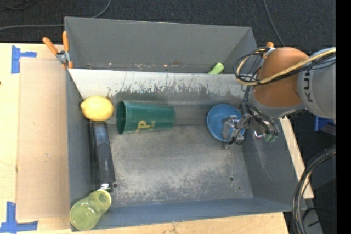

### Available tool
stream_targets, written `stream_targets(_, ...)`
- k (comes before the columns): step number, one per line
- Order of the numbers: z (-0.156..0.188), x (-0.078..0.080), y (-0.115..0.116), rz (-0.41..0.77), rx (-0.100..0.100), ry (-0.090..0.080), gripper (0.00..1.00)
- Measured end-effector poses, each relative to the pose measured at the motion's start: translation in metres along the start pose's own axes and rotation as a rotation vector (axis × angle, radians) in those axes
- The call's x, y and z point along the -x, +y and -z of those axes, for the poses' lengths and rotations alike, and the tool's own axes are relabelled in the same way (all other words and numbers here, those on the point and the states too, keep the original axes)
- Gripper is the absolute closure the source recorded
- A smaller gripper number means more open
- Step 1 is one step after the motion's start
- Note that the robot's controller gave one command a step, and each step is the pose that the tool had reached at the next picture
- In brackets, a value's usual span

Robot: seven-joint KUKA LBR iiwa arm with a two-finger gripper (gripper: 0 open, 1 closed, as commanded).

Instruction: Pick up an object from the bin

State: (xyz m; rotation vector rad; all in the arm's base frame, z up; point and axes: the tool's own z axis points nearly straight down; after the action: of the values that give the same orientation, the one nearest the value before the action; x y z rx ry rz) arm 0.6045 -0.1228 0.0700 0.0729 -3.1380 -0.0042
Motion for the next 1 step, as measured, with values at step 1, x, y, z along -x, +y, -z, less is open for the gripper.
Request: stream_targets(1, 0.0853, -0.01, 0.0077, 0.009, 0.002, 0.005, 1.0)
